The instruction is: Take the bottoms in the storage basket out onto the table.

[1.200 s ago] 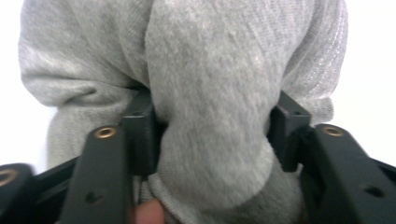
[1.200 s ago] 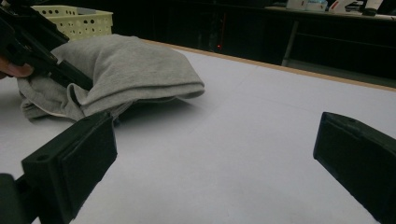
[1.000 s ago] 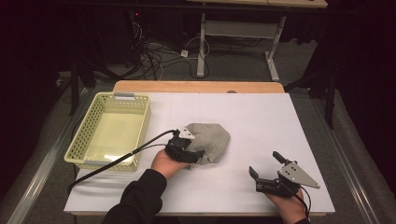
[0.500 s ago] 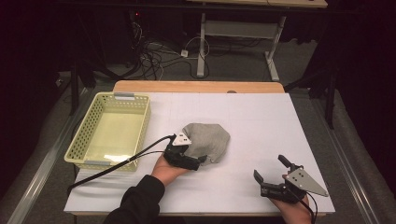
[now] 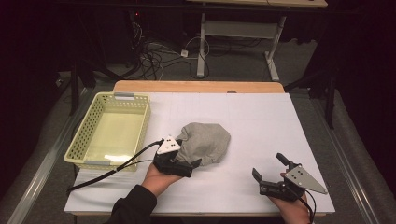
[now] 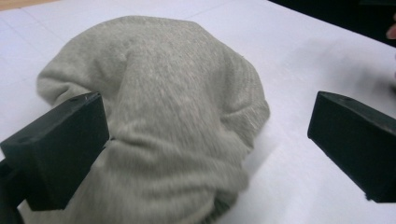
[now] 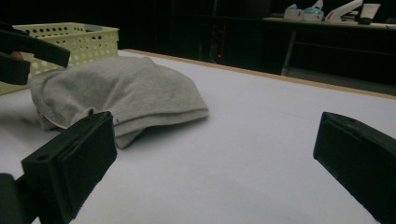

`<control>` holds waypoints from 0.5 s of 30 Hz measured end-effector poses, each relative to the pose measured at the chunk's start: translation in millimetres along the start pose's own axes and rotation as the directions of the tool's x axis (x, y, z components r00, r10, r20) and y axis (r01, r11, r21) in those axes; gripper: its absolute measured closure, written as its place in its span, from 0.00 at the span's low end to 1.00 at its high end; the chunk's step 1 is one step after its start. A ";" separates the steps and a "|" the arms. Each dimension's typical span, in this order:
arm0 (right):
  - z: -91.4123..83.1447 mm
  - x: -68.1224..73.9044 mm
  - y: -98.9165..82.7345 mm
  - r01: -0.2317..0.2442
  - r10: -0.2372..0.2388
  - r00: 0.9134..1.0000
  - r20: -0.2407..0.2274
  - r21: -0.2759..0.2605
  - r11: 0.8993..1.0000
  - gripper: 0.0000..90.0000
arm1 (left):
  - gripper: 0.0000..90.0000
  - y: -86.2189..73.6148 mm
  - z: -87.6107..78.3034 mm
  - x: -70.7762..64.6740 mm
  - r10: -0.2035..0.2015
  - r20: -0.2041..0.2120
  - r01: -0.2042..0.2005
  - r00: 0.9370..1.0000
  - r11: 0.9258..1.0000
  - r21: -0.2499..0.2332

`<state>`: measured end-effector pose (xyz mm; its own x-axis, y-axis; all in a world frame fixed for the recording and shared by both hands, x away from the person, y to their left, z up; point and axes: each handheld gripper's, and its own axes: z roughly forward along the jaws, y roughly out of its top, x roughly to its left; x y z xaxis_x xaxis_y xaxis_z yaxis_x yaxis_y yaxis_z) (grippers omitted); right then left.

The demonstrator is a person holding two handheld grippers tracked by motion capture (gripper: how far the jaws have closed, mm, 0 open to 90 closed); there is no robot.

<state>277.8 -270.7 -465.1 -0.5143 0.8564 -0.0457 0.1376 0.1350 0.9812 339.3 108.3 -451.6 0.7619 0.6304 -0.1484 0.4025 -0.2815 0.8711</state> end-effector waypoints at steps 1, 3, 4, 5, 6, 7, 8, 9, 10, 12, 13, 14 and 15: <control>1.9 1.2 0.8 0.003 -0.003 1.000 -0.007 -0.002 1.000 0.00 | 0.00 -1.2 -4.8 -1.3 -0.003 -0.005 0.003 1.000 1.000 -0.004; 6.2 3.4 2.3 0.013 -0.013 1.000 -0.022 -0.006 1.000 0.00 | 0.00 -4.8 -15.3 -2.8 -0.005 -0.003 0.005 1.000 1.000 -0.020; 8.7 4.7 2.9 0.011 -0.011 1.000 -0.028 -0.006 1.000 0.00 | 0.00 -7.7 -21.5 -3.3 -0.011 -0.008 0.011 1.000 0.999 -0.030; 12.2 5.8 3.4 0.011 -0.011 0.999 -0.037 -0.006 1.000 0.00 | 0.00 -10.4 -26.4 -3.7 -0.020 -0.012 0.020 1.000 0.999 -0.038; 15.0 6.9 3.8 0.008 -0.008 0.999 -0.043 -0.005 1.000 0.00 | 0.00 -12.7 -30.0 -3.8 -0.023 -0.014 0.022 1.000 0.999 -0.044; 17.0 7.6 4.0 0.009 -0.009 0.999 -0.048 -0.004 1.000 0.00 | 0.00 -16.6 -35.5 -4.0 -0.032 -0.018 0.031 0.999 0.998 -0.050; 20.3 9.2 4.4 0.012 -0.012 0.998 -0.055 -0.002 1.000 0.00 | 0.00 -20.1 -39.2 -4.3 -0.038 -0.023 0.037 0.999 0.998 -0.051; 22.8 10.7 4.7 0.014 -0.014 0.998 -0.061 0.000 1.000 0.00 | 0.00 -22.8 -42.1 -4.6 -0.040 -0.026 0.039 0.999 0.998 -0.050; 24.5 11.6 4.8 0.018 -0.017 0.998 -0.066 0.002 1.000 0.00 | 0.00 -26.6 -45.5 -5.0 -0.043 -0.027 0.042 0.999 0.998 -0.052; 28.3 14.2 5.2 0.021 -0.021 0.997 -0.076 0.004 1.000 0.00 | 0.00 -35.6 -51.8 -6.6 -0.054 -0.032 0.052 0.998 0.998 -0.047; 29.9 15.8 5.5 0.025 -0.024 0.997 -0.080 0.006 1.000 0.00 | 0.00 -38.6 -53.9 -6.8 -0.057 -0.032 0.056 0.998 0.997 -0.045; 30.8 16.7 5.6 0.026 -0.025 0.996 -0.082 0.005 1.000 0.00 | 0.00 -43.1 -56.2 -7.8 -0.062 -0.037 0.061 0.997 0.997 -0.039; 31.8 18.2 5.8 0.025 -0.025 0.996 -0.087 0.005 1.000 0.00 | 0.00 -46.8 -58.3 -8.3 -0.066 -0.035 0.065 0.997 0.997 -0.041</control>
<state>296.1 -238.5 -466.2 -0.5895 0.8060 -0.0535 0.1291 0.1594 0.9787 284.5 158.4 -463.8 0.7151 0.6729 -0.1890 0.4298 -0.2101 0.8781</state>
